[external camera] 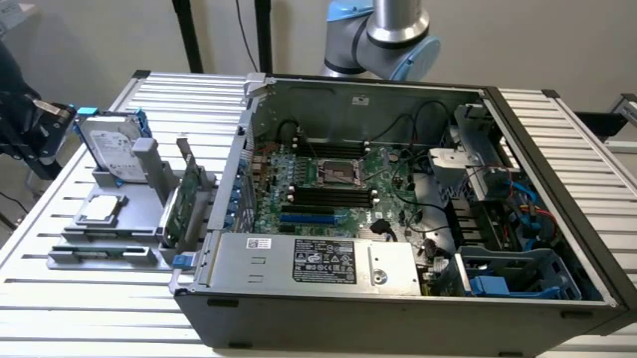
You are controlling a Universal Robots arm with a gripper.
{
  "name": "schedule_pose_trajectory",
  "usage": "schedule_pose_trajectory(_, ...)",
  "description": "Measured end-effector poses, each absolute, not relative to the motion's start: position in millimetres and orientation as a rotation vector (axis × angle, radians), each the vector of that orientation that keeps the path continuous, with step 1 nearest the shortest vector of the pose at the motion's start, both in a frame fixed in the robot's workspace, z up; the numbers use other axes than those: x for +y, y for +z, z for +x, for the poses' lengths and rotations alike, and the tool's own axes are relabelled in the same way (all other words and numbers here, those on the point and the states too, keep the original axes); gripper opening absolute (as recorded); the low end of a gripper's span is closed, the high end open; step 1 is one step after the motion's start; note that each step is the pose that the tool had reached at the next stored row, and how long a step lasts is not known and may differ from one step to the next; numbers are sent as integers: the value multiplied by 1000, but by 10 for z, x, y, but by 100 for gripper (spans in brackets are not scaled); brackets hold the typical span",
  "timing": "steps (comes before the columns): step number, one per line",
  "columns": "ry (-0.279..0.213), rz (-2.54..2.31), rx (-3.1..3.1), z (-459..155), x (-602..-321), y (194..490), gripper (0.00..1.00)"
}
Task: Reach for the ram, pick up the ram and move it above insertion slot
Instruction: 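Pick up the ram and move it above insertion slot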
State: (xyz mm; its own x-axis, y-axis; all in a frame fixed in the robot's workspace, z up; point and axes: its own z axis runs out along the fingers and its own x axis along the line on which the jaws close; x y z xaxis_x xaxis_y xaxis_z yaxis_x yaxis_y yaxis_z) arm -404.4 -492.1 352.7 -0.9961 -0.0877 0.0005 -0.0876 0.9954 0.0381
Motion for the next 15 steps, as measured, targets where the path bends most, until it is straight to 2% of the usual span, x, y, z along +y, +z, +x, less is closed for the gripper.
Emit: schedule_pose_trajectory(15, -59, 562, -3083, -4044, -4922, 3526, 11)
